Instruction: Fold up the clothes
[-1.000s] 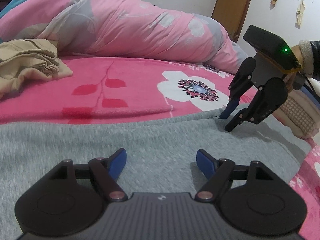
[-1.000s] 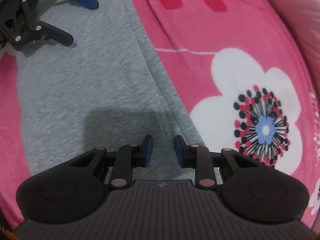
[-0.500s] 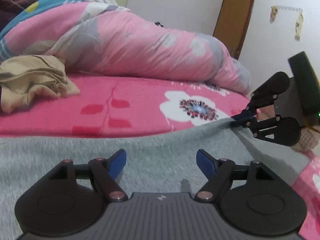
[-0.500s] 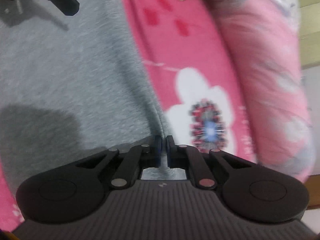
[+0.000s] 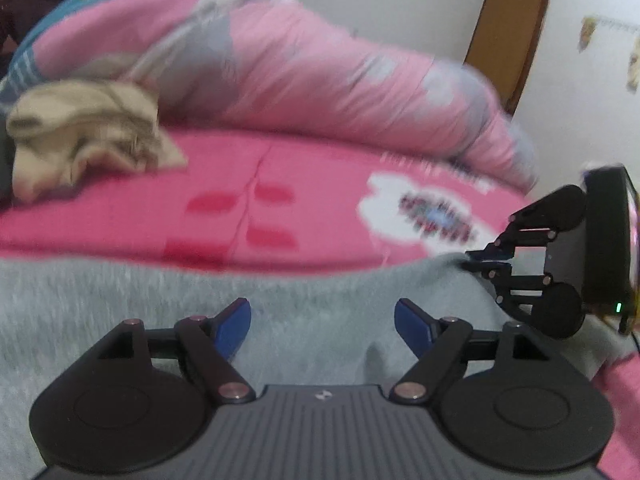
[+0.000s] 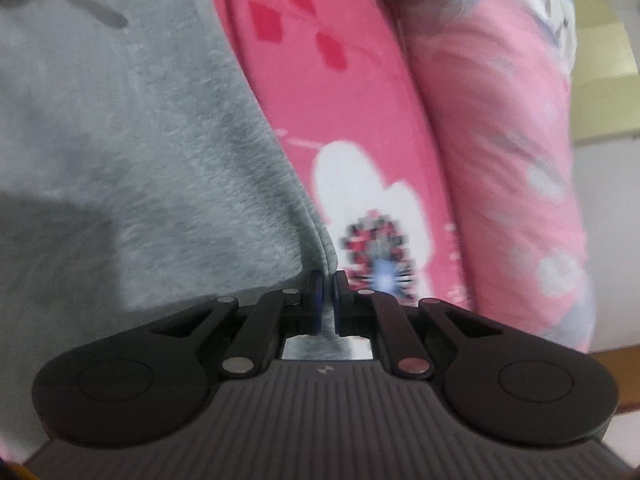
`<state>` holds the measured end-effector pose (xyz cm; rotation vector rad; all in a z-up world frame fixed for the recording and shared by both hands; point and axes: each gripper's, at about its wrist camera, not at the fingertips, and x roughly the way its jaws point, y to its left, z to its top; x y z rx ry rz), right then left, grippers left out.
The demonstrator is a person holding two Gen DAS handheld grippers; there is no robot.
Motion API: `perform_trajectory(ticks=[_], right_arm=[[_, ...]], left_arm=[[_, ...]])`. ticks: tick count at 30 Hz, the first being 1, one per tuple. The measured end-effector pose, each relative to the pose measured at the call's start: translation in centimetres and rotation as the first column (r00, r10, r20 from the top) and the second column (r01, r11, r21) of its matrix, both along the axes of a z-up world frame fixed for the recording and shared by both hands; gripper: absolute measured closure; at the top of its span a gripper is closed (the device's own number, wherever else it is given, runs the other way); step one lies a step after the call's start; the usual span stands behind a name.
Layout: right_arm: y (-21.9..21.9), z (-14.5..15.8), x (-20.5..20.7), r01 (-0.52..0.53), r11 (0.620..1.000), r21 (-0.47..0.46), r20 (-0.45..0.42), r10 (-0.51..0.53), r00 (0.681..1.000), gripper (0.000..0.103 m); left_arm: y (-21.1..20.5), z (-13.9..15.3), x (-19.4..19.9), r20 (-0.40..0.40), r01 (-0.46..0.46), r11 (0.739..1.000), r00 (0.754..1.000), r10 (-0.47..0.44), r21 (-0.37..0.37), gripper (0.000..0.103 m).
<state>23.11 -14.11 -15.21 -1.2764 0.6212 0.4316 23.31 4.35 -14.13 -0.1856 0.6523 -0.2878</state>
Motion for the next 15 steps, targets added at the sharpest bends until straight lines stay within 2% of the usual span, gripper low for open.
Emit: perform_trajectory(ticks=[3,5,6,9,11,13,15], right_arm=[[-0.5,-1.7,-0.6,0.021,0.997,0.075,0.135,-0.031,0.990,0.097],[-1.9,-0.4,-0.7,0.109,0.968,0.227,0.173,-0.150,0.973,0.088],[-2.9,0.6,-0.6,0.161,0.936,0.312,0.179,-0.224,0.958,0.078],[-8.0,4.4,-0.5,0.296,0.800,0.522,0.151,-0.428,0.891,0.076],[-13.1,6.7,-0.2,0.402,0.655,0.640,0.061,-0.565,0.823,0.076],[-18.6,8.5,0.4,0.501,0.472,0.725,-0.071,-0.672,0.737,0.076],[-23.9,9.8,1.2,0.578,0.218,0.786,-0.258,-0.734,0.628,0.076]], left_arm=[[0.0,-0.4,0.1,-0.009,-0.001,1.000,1.000,0.001,0.000,0.023],[0.0,-0.5,0.1,-0.005,0.000,1.000,1.000,0.000,0.005,0.023],[0.0,-0.5,0.0,-0.004,-0.001,1.000,1.000,0.001,0.008,0.022],[0.0,-0.6,-0.2,-0.002,-0.001,1.000,1.000,0.001,0.004,0.022],[0.0,-0.6,-0.2,-0.002,-0.001,1.000,1.000,0.001,0.003,0.022],[-0.1,-0.6,-0.2,0.000,0.000,1.000,1.000,0.000,0.007,0.022],[-0.1,-0.6,-0.1,0.000,0.000,1.000,1.000,0.000,0.006,0.021]])
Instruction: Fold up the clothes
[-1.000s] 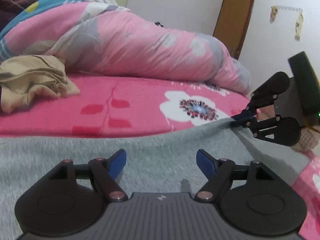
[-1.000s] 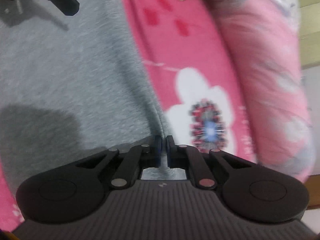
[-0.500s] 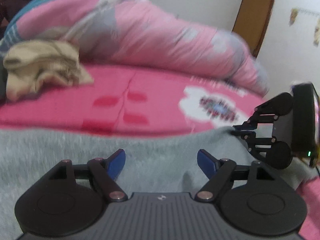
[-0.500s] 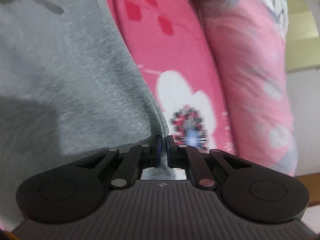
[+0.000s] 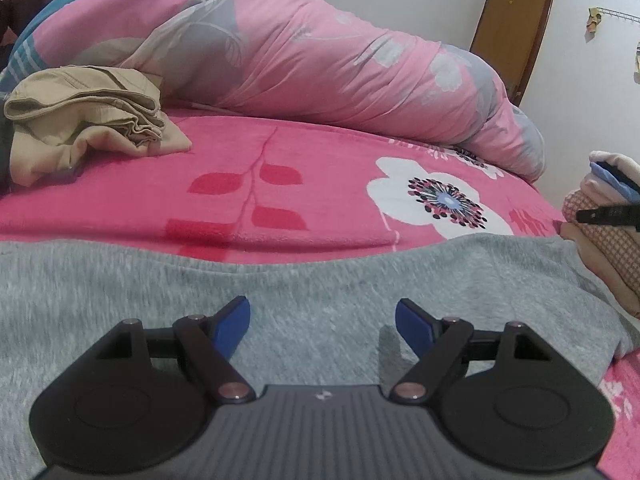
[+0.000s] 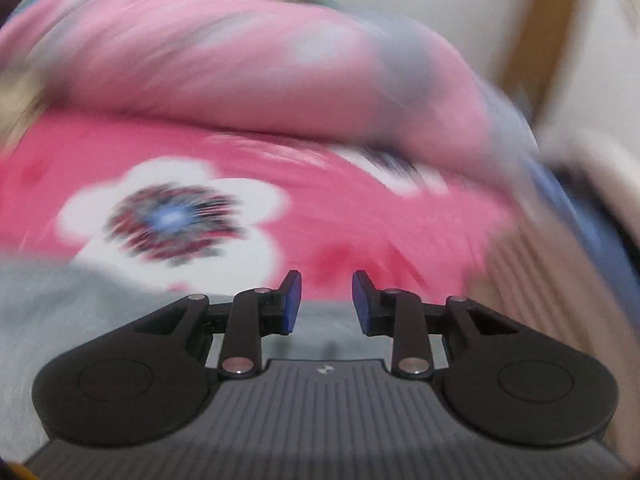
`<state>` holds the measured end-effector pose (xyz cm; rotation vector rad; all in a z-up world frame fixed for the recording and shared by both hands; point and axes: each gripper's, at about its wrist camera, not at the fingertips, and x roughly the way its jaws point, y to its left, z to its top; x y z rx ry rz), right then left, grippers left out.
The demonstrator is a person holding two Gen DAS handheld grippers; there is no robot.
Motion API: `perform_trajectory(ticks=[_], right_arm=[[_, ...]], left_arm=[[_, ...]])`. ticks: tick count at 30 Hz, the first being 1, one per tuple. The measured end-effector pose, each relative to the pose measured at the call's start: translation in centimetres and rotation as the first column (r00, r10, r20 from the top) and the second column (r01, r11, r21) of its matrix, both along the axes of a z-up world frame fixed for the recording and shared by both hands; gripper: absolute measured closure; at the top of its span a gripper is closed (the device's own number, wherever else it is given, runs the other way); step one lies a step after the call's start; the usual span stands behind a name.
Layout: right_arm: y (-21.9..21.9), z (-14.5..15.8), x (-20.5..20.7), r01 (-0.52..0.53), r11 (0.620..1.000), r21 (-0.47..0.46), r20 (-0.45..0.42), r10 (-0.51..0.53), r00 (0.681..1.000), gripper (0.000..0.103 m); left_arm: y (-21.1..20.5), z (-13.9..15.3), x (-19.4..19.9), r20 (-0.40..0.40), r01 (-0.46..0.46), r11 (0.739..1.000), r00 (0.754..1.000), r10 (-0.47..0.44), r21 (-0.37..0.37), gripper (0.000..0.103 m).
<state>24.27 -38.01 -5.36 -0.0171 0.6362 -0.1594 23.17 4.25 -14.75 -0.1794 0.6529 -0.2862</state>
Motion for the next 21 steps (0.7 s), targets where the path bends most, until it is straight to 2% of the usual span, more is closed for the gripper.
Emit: perform_trajectory(ticks=[1,2,4,5,7,11,12,14,15,16,21], right_arm=[[-2.0,0.1,0.4,0.052,0.991,0.120,-0.026,-0.049,0.998,0.073],[-3.8,0.1,0.9,0.101,0.966,0.237,-0.059,-0.090,0.994,0.071],[-6.6,-1.1,1.9,0.212,0.884,0.416,-0.154,-0.162,0.975,0.063],[-7.2,-1.8,2.5,0.265,0.853,0.449,-0.201,-0.192,0.961,0.063],[-7.8,-3.4,4.4,0.349,0.818,0.457,-0.304,-0.226,0.926,0.063],[-8.3,-5.5,6.9,0.454,0.768,0.451,-0.399,-0.281,0.873,0.063],[-8.0,-5.9,7.1,0.460,0.773,0.437,-0.403,-0.289,0.869,0.066],[-7.4,-5.9,7.1,0.451,0.804,0.388,-0.386,-0.303,0.871,0.084],[-7.0,-5.9,7.3,0.444,0.821,0.360,-0.374,-0.309,0.874,0.097],[-6.8,-5.8,6.9,0.433,0.829,0.354,-0.354,-0.310,0.883,0.102],[-5.6,-3.2,3.9,0.394,0.859,0.327,-0.194,-0.347,0.917,0.103]], left_arm=[[0.0,0.0,0.0,0.000,0.000,1.000,1.000,0.000,-0.001,0.021],[0.0,0.0,0.0,0.000,0.000,1.000,1.000,0.000,-0.003,0.021],[0.1,0.0,0.0,0.000,0.000,1.000,1.000,0.000,-0.009,0.021],[0.2,0.0,0.0,0.000,0.000,1.000,1.000,0.000,-0.012,0.021],[0.3,0.0,0.0,-0.001,0.001,1.000,1.000,-0.001,-0.019,0.021],[0.4,0.0,0.0,0.000,0.001,1.000,1.000,-0.001,-0.030,0.021],[0.5,0.0,0.0,0.000,0.000,0.999,1.000,0.000,-0.034,0.021],[0.6,0.0,0.0,0.000,0.000,0.999,1.000,0.000,-0.042,0.021],[0.6,0.0,-0.1,0.001,0.000,0.999,1.000,0.000,-0.046,0.021],[0.7,0.0,-0.1,0.001,0.000,0.999,1.000,0.001,-0.050,0.021],[0.9,0.1,-0.2,0.005,-0.008,0.998,1.000,0.008,-0.068,0.021]])
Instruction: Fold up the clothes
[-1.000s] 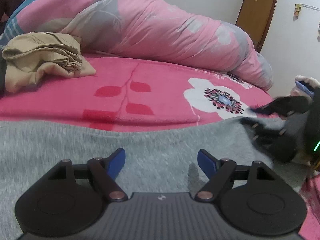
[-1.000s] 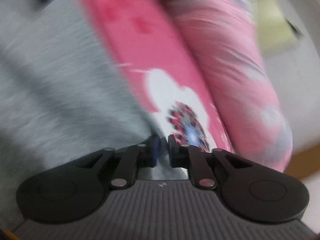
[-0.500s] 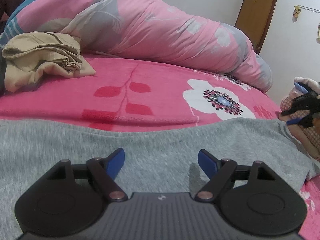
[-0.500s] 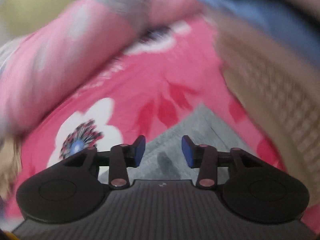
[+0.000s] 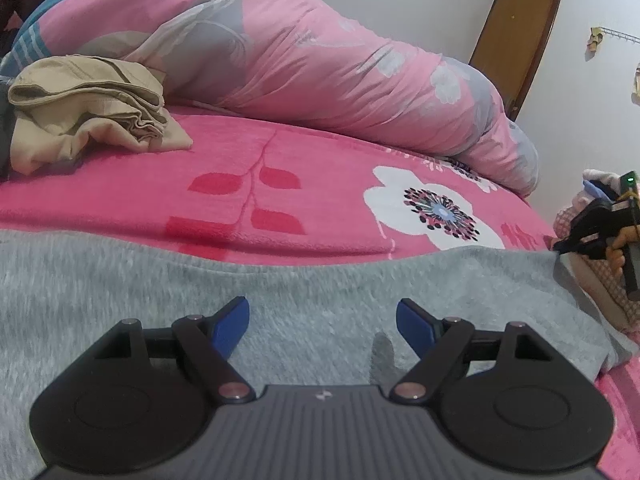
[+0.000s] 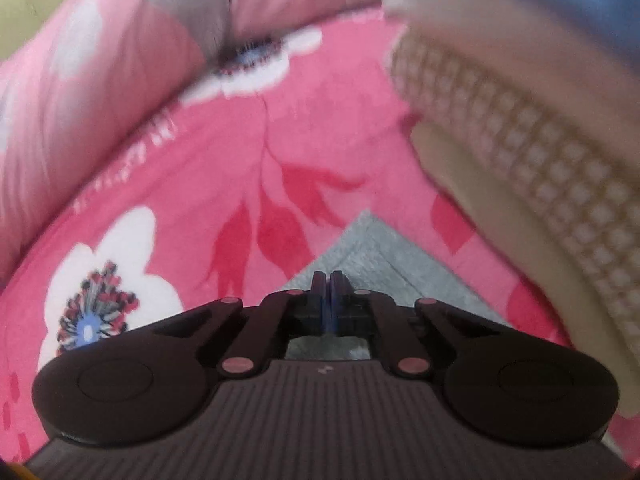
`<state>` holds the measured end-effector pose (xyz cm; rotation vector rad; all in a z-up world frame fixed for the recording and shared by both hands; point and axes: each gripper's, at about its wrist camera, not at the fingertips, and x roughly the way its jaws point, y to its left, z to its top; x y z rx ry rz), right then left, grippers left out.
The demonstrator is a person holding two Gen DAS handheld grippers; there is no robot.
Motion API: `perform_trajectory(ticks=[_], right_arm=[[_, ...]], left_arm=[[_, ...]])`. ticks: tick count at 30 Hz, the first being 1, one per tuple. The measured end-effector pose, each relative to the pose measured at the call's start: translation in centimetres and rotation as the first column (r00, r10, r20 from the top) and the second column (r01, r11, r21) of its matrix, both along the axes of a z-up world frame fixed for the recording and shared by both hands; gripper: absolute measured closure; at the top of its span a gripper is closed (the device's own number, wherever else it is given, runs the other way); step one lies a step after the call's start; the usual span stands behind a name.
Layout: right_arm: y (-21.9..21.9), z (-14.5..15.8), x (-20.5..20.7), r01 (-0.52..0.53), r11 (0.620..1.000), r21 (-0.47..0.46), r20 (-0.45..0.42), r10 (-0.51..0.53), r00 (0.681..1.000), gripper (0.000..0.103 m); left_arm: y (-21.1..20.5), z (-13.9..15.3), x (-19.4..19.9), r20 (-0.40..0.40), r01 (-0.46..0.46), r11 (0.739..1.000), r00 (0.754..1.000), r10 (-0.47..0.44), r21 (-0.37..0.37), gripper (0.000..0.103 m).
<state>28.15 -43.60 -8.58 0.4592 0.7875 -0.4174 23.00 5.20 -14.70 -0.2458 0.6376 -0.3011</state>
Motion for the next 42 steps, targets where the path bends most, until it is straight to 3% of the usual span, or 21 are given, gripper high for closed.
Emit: perform_trajectory(ticks=[4,8,11,18,21,24,29,33,37,39,42], right_arm=[[0.5,2.9,-1.1,0.002,0.997,-0.078,0.090,0.005,0.996,0.103],[0.6,4.6,-0.1,-0.018,0.990,-0.142,0.113,0.034,0.993,0.103],[0.9,3.5,1.4,-0.026,0.986,-0.167,0.101,0.044,0.994,0.103],[-0.4,-3.8,4.5,0.013,0.989,-0.144,0.011,-0.012,1.000,0.103],[-0.5,-3.7,4.7,0.050,0.974,-0.222,0.031,-0.044,0.999,0.103],[-0.6,-1.7,3.8,0.074,0.947,-0.311,0.046,-0.062,0.997,0.099],[1.7,2.8,-3.7,-0.085,0.961,-0.264,0.170,0.133,0.976,0.098],[2.9,3.2,-13.6,-0.137,0.963,-0.233,0.236,0.193,0.952,0.091],[0.0,-0.4,-22.7,-0.029,1.000,0.004,0.263,0.027,0.964,0.079],[-1.7,-2.3,-25.6,0.038,0.992,0.118,0.253,-0.067,0.965,0.078],[-3.3,-3.6,-28.1,0.100,0.974,0.203,0.292,-0.157,0.943,0.078]], left_arm=[[0.6,0.3,-0.3,0.014,-0.027,0.999,1.000,0.027,-0.023,0.022],[0.8,0.4,-0.3,0.015,-0.040,0.999,0.999,0.041,-0.033,0.022],[0.8,0.4,-0.2,0.010,-0.041,0.999,0.999,0.041,-0.030,0.022],[0.6,0.1,-0.1,0.003,-0.036,0.999,0.999,0.036,-0.027,0.021],[0.7,0.1,-0.1,0.002,-0.037,0.999,0.999,0.037,-0.032,0.021],[0.8,0.0,-0.1,0.001,-0.037,0.999,0.999,0.037,-0.040,0.021],[1.1,-0.1,0.0,-0.001,-0.038,0.997,0.999,0.038,-0.062,0.021],[1.3,-0.2,0.0,-0.002,-0.040,0.996,0.999,0.040,-0.078,0.021],[1.4,-0.3,0.1,0.002,-0.042,0.995,0.999,0.042,-0.092,0.020],[1.5,-0.4,0.1,0.005,-0.042,0.994,0.999,0.043,-0.104,0.019],[1.7,-0.5,0.2,0.006,-0.043,0.992,0.999,0.044,-0.116,0.019]])
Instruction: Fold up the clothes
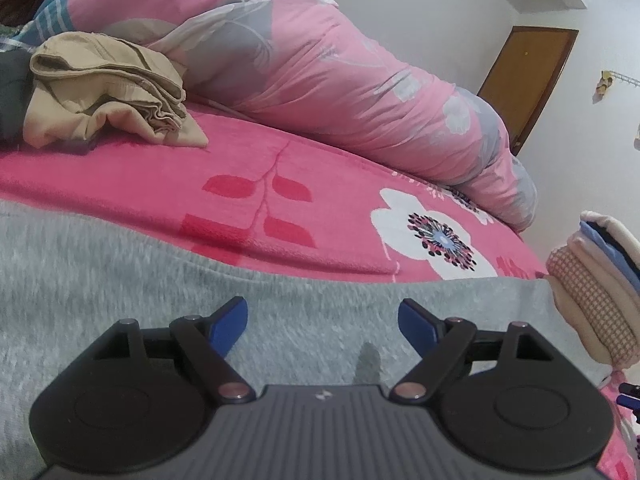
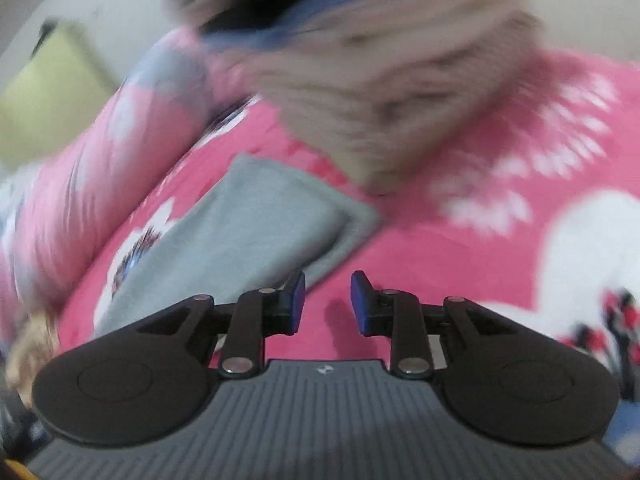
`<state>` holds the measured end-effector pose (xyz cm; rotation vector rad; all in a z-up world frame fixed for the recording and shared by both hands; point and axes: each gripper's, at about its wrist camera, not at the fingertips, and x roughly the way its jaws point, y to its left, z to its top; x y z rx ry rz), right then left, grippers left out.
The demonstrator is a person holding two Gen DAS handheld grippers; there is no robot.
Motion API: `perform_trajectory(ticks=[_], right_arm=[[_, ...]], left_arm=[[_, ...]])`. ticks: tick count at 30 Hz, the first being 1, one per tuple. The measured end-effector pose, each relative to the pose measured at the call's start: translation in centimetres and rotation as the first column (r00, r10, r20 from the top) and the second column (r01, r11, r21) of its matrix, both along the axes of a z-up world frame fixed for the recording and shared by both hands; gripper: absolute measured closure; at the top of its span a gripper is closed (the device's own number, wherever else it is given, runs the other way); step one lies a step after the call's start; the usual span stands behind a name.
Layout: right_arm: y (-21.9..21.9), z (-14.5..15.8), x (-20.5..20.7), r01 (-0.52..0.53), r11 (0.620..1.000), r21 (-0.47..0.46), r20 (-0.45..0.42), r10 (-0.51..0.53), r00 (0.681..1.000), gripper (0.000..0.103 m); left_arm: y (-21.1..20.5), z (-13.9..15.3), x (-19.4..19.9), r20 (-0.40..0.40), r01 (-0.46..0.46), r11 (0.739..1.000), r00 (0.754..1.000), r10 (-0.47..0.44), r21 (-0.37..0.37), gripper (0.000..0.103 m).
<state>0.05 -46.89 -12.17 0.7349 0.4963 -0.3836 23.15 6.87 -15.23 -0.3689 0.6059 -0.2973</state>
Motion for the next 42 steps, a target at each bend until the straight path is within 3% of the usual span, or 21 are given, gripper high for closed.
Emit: perform_trajectory(ticks=[5,11,14,17,18,20,22,25,31,35,38,40,42], right_arm=[[-0.5,0.7,0.7,-0.029,1.000,-0.010,0.105,0.030,0.994,0.078],[-0.7,-0.6,3.3,-0.039,0.999,-0.009,0.098,0.039,0.994,0.078],[-1.1,-2.1,4.0,-0.030,0.999,0.041,0.074,0.027,0.997,0.078],[-2.0,-2.8,4.2,-0.021,0.994,0.106,0.132,0.007,0.991,0.078],[-2.6,-3.1,4.3,-0.018,0.991,0.136,0.151,-0.003,0.989,0.080],[-3.6,-3.7,4.5,-0.015,0.984,0.180,0.174,-0.017,0.985,0.097],[-4.0,-3.8,4.2,-0.014,0.981,0.194,0.192,-0.024,0.981,0.100],[-3.5,-2.7,3.0,0.005,0.995,0.102,0.232,-0.028,0.972,0.100],[-3.5,-3.3,3.6,0.037,0.999,0.016,0.171,-0.039,0.985,0.101],[-3.4,-3.3,3.9,0.064,0.998,-0.010,0.150,-0.061,0.987,0.098],[-4.0,-2.3,1.6,0.219,0.976,-0.009,0.176,-0.214,0.961,0.091],[-3.3,-1.0,0.0,0.259,0.965,-0.050,0.205,-0.244,0.948,0.091],[-0.5,0.9,-0.1,0.215,0.962,-0.169,0.209,-0.178,0.962,0.091]], left_arm=[[-0.5,0.0,-0.1,0.006,0.000,0.999,1.000,0.000,0.039,0.019],[-0.6,-0.1,-0.1,0.011,0.002,0.999,1.000,-0.003,0.042,0.017],[-0.7,-0.1,-0.1,0.012,0.001,0.999,1.000,-0.002,0.049,0.017],[-0.8,-0.2,-0.2,0.014,0.000,0.998,1.000,0.000,0.056,0.017],[-0.8,-0.2,-0.2,0.014,-0.001,0.998,1.000,0.000,0.056,0.017],[-0.9,-0.2,-0.2,0.014,-0.002,0.998,1.000,0.001,0.056,0.017],[-0.9,-0.1,-0.2,0.013,-0.002,0.998,1.000,0.001,0.057,0.017],[-0.7,-0.3,-0.1,0.008,-0.002,0.999,1.000,0.002,0.047,0.017],[-0.8,-0.3,0.0,0.004,-0.001,0.999,1.000,0.001,0.048,0.017],[-1.3,0.3,0.4,-0.025,0.003,0.996,1.000,-0.001,0.088,0.017],[-1.1,1.6,0.2,-0.049,0.000,0.995,0.999,0.005,0.098,0.018],[-0.1,2.9,-0.7,-0.025,-0.017,0.998,1.000,0.019,0.066,0.018],[1.4,4.4,-2.1,-0.002,-0.040,0.999,0.999,0.040,0.033,0.018]])
